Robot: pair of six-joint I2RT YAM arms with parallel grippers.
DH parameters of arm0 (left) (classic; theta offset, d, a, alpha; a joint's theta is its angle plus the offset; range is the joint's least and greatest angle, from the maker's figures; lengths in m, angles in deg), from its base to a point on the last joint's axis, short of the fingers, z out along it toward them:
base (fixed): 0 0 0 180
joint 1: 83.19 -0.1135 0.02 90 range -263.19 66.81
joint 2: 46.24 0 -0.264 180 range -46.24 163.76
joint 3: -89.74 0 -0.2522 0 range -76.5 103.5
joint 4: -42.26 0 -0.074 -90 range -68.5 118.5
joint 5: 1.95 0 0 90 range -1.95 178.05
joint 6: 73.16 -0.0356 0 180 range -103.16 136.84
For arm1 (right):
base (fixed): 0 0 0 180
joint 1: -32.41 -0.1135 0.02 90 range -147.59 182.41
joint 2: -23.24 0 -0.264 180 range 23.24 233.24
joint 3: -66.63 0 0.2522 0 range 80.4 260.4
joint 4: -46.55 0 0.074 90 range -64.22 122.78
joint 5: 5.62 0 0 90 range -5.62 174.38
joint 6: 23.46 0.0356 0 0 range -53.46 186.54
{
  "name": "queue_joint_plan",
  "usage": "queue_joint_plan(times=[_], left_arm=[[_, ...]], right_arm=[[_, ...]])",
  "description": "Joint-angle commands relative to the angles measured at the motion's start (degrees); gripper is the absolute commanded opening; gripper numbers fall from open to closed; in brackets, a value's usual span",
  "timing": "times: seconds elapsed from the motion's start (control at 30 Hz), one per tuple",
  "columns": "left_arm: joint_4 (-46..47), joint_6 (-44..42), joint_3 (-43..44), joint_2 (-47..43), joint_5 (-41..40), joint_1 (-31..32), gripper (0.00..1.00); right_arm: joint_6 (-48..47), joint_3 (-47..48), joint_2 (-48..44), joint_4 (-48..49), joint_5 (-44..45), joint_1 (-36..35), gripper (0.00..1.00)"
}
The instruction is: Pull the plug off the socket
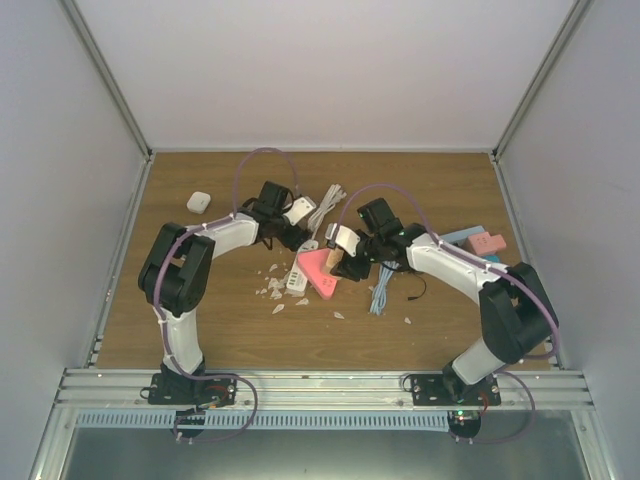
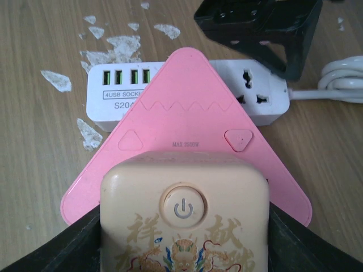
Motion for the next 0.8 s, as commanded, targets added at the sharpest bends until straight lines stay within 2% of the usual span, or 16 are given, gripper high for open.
queue_joint_plan(times=[0.0, 0.1, 0.23, 0.4, 0.53, 0.77], left_arm=[[-11.11, -4.24, -4.72, 4.99, -16.52, -0.82, 0.85], [-11.56, -4.33, -4.64, 3.9, -14.69, -0.87, 0.88], [-13.86, -3.6, -2.61, 0.74, -7.66, -1.94, 0.94], [-16.74, -4.12, 0.95, -3.28, 2.69, -5.56, 0.96], [-17.85, -5.62, 0.7, -7.33, 9.4, -6.0, 0.96], [-17.38, -0.32, -0.25, -12.17, 19.49, -5.69, 0.99]], right_arm=[[0.44, 2.48, -5.38, 0.15, -2.37, 0.04, 0.24], [-1.25, 0.43, -5.23, 1.67, -0.8, -0.02, 0.24], [-2.79, -2.96, -3.9, 4.28, -1.23, -0.21, 0.24], [-3.82, -5.26, -1.87, 7.01, -0.07, -0.23, 0.24], [-3.31, -4.64, -0.85, 7.89, 0.33, -0.23, 0.24], [-3.56, -3.55, 0.32, 5.62, 0.31, -0.22, 0.24]])
